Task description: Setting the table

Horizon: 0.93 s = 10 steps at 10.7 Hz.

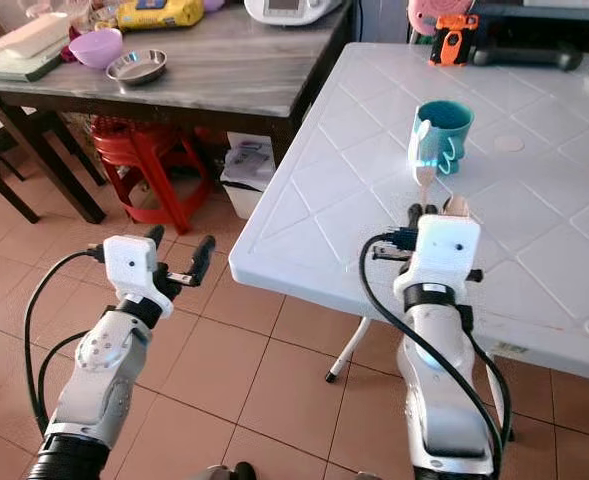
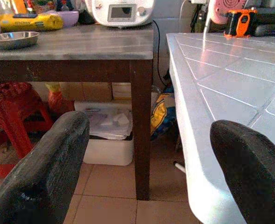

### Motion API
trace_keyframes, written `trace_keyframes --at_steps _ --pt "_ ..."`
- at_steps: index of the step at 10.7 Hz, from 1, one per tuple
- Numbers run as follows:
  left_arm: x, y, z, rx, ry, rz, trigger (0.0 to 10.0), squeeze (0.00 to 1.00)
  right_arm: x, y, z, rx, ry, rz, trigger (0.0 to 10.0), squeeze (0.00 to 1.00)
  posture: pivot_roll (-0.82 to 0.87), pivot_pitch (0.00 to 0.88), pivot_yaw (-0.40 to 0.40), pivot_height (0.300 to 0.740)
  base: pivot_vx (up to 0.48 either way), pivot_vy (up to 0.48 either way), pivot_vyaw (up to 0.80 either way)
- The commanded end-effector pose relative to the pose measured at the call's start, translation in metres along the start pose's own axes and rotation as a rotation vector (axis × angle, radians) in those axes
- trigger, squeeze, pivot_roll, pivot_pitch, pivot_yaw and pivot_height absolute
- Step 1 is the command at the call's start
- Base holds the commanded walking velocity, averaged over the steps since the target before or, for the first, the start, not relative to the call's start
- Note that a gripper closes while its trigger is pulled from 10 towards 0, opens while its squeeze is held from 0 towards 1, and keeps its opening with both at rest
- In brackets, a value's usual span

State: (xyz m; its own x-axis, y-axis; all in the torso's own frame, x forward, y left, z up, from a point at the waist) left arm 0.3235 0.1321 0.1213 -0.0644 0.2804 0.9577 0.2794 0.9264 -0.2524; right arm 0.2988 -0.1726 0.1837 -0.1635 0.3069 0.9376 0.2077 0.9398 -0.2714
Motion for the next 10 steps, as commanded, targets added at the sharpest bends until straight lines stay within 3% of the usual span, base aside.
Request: trace_keyframes --at_steps 1,6,10 --pt "0.0017 0.0032 -0.0015 0.005 -0.005 -0.015 10.0 0.00 0.0073 0.0002 0.0000 0.001 -0.030 -0.009 10.0 0.00 -0.12 0.079 0.122 0.740 0.000 0.000 -0.56" --pt "-0.0004 -0.0009 -0.0023 -0.022 -0.009 -0.011 10.0 0.00 0.0050 0.0045 0.0005 0.007 -0.017 -0.013 10.0 0.00 -0.11 0.086 0.128 0.740 0.000 0.344 -0.77" --pt "-0.0001 -0.0030 -0.0017 -0.044 -0.008 -0.014 10.0 0.00 0.0050 0.0091 -0.0008 0.010 -0.020 -0.020 10.0 0.00 -0.11 0.088 0.136 0.740 0.000 0.423 0.00"
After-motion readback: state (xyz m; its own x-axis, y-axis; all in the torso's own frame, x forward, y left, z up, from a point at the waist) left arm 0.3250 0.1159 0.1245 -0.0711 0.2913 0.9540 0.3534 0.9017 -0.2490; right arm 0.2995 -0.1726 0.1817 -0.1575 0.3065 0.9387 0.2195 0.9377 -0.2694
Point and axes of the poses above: a point about 5 cm out from each wrist's last joint towards the gripper, its own z axis pointing back from the gripper into the wrist, its own x axis along the axis of the wrist's last joint, y = z × x, the point moved 2 cm from there along -z, pointing out of the wrist towards the gripper, and after that the axes turned 12 degrees about z, right-handed, at the moved point
